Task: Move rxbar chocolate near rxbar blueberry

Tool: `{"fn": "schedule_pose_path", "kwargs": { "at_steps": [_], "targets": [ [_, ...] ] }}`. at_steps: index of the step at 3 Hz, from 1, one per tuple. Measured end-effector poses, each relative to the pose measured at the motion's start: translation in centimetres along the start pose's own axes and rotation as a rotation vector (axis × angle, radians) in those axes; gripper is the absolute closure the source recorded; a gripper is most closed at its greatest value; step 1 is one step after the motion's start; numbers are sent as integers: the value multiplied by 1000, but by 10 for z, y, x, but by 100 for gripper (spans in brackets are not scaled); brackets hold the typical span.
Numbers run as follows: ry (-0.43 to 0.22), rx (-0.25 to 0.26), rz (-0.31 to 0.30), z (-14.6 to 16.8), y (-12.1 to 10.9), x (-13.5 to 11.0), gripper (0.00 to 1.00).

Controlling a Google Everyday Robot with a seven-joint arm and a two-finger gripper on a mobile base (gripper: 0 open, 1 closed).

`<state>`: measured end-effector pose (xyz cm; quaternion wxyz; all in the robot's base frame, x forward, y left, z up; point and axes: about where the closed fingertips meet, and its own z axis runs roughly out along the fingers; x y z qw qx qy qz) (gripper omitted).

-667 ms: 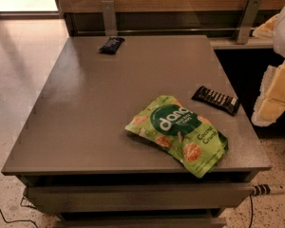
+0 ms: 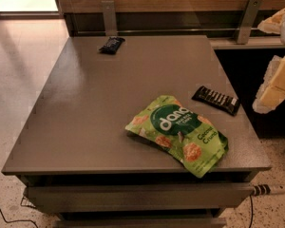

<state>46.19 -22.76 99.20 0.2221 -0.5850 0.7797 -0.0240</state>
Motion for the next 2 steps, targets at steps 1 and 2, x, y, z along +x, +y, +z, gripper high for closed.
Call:
{"fn": "schedule_pose_path", "kwargs": {
  "at_steps": [1, 2],
  "targets": [
    [-144, 27, 77, 9, -32, 22, 0],
    [-314, 43, 154, 23, -54, 39, 0]
  ]
}}
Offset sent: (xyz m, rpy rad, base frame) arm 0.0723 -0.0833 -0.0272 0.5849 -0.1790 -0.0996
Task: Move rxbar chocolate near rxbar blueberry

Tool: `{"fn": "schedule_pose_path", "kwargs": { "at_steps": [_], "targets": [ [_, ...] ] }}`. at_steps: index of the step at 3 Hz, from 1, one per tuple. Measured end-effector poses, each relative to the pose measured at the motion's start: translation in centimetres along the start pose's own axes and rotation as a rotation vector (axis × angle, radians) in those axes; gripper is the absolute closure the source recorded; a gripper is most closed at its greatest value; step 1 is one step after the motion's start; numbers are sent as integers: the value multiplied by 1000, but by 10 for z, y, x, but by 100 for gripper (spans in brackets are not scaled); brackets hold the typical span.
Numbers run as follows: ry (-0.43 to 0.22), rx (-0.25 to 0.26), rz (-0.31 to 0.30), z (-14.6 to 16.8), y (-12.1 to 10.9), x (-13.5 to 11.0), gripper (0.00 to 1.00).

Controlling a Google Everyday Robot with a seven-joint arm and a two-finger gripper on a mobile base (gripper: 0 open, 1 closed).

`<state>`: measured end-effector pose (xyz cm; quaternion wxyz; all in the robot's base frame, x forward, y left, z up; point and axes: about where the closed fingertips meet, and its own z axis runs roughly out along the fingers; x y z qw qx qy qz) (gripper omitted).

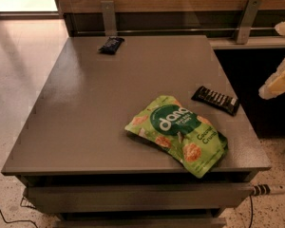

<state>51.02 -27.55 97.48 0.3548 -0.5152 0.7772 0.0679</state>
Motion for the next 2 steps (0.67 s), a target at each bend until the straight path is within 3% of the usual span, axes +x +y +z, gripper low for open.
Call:
{"fn": "schedule_pose_path", "kwargs": {
  "at_steps": [1, 2],
  "targets": [
    [-152, -3, 99, 19, -11, 28, 0],
    [-175, -50, 181, 49, 2, 53, 0]
  ]
}}
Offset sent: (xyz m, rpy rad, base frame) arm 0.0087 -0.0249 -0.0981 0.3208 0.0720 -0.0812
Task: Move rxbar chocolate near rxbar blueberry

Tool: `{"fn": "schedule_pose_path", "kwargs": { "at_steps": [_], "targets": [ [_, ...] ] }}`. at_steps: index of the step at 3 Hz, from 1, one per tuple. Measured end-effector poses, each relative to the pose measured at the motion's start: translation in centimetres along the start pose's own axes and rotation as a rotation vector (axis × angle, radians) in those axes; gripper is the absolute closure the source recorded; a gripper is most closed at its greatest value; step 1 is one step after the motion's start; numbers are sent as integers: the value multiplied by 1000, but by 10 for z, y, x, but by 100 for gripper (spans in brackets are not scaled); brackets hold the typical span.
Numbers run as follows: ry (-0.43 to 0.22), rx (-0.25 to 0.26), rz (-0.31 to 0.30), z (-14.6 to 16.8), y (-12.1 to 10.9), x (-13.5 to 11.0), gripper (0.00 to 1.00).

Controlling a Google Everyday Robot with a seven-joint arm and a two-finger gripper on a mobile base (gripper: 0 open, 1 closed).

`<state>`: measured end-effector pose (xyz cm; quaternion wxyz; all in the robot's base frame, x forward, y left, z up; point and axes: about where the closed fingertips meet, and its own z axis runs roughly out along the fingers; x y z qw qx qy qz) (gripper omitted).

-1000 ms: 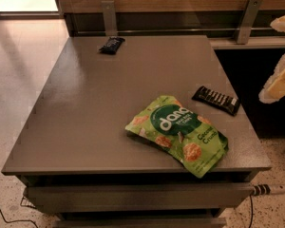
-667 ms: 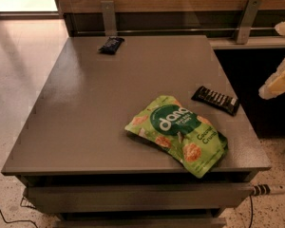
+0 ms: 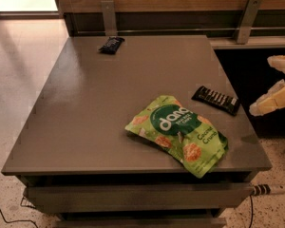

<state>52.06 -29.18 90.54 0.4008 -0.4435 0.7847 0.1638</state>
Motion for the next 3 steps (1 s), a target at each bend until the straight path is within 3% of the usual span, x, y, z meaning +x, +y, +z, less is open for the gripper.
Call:
{"fn": "schedule_pose_path", "kwargs": {
  "at_steps": [1, 2, 3],
  "targets": [
    [69, -19, 33, 18, 9, 14, 0],
    [75, -22, 37, 19, 10, 16, 0],
    [40, -58, 63, 39, 7, 18, 0]
  ]
}}
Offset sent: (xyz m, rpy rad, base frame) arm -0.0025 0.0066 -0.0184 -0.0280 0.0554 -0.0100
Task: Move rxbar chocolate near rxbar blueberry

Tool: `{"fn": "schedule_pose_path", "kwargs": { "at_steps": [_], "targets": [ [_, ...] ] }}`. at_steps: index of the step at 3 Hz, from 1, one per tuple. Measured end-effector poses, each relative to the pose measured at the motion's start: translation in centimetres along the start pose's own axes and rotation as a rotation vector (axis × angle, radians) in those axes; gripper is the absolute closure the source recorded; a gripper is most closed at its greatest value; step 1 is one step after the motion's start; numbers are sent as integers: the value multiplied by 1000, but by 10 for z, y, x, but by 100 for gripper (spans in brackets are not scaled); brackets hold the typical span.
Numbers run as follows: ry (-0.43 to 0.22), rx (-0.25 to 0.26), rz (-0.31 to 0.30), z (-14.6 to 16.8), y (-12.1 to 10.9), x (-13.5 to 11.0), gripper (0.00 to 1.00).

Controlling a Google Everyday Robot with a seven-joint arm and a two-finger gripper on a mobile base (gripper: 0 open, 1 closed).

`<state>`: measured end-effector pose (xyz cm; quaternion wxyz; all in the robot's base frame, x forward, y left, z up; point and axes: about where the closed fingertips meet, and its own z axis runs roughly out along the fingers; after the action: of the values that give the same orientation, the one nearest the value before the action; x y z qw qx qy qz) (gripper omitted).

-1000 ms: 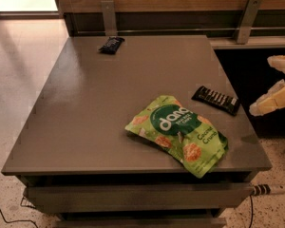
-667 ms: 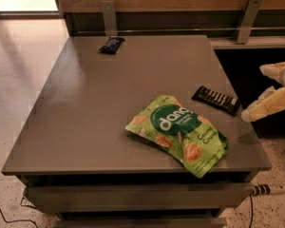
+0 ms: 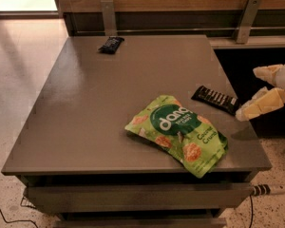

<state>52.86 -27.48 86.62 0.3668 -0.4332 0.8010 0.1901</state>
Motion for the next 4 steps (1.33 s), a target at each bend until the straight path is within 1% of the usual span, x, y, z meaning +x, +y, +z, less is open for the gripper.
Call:
{"fn": "schedule_pose_path", "kwargs": {
  "at_steps": [1, 2, 3, 4],
  "targets": [
    [-54, -38, 27, 21, -4, 1, 0],
    [-91, -52, 38, 38, -7, 1, 0],
    [-90, -58, 23, 54, -6, -3, 0],
    [-58, -63, 11, 73, -3, -4, 0]
  ]
}}
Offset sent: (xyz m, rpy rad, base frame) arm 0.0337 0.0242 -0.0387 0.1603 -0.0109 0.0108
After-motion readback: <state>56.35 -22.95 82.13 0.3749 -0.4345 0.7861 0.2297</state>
